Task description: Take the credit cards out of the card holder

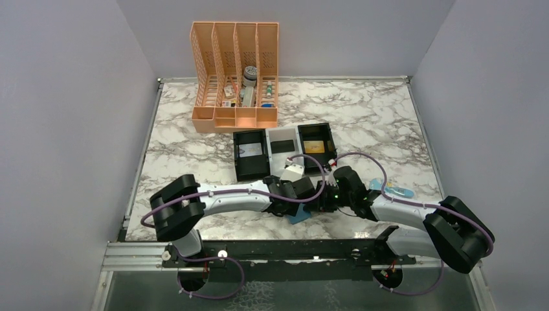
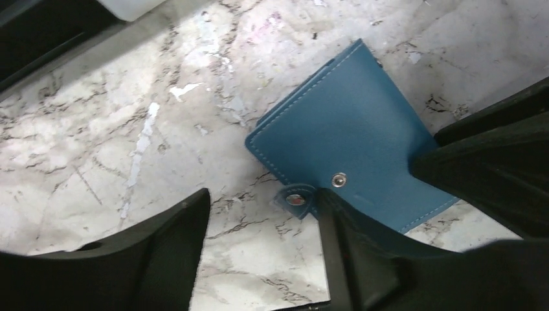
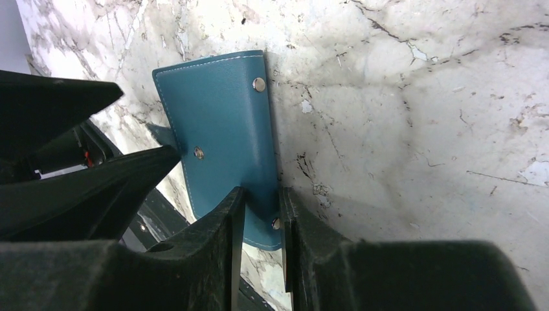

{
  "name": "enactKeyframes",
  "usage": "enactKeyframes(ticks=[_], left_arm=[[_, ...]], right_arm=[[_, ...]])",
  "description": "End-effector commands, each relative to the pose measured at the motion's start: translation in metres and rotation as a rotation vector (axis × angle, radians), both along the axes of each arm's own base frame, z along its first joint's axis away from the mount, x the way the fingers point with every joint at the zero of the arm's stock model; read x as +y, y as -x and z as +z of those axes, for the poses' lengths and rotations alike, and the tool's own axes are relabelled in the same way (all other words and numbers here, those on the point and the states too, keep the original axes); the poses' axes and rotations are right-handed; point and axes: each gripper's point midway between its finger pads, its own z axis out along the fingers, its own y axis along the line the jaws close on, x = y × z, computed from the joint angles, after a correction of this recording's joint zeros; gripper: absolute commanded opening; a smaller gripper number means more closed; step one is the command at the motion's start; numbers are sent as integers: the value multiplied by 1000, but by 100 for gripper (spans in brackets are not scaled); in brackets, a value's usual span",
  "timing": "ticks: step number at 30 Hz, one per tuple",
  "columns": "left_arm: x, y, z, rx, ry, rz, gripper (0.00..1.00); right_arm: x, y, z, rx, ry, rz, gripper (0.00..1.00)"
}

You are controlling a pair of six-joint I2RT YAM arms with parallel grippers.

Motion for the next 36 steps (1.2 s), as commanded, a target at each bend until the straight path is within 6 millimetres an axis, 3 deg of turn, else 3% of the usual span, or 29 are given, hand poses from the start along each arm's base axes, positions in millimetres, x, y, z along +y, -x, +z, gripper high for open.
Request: enactKeyframes(ticks=[1,5,8,13,22,36], left_arm=[[14,-6,20,-57,80,145,70],[-2,-15,32,3,293,220,81],[-8,-26,37,57,412,277,84],[-13,-27,31,104,420,300,84],[-12,-8,1,217,321,273,75],[1,13,-3,242,287,228,59]], right_arm=[[-8,8,-12,34,44,-3,26],[-6,8,-11,35,37,6,26],[-5,7,-9,31,28,5,26],[-5,7,-9,32,29,4,26],[-5,7,-10,36,35,3,27],[-3,3,-5,32,37,0,27]])
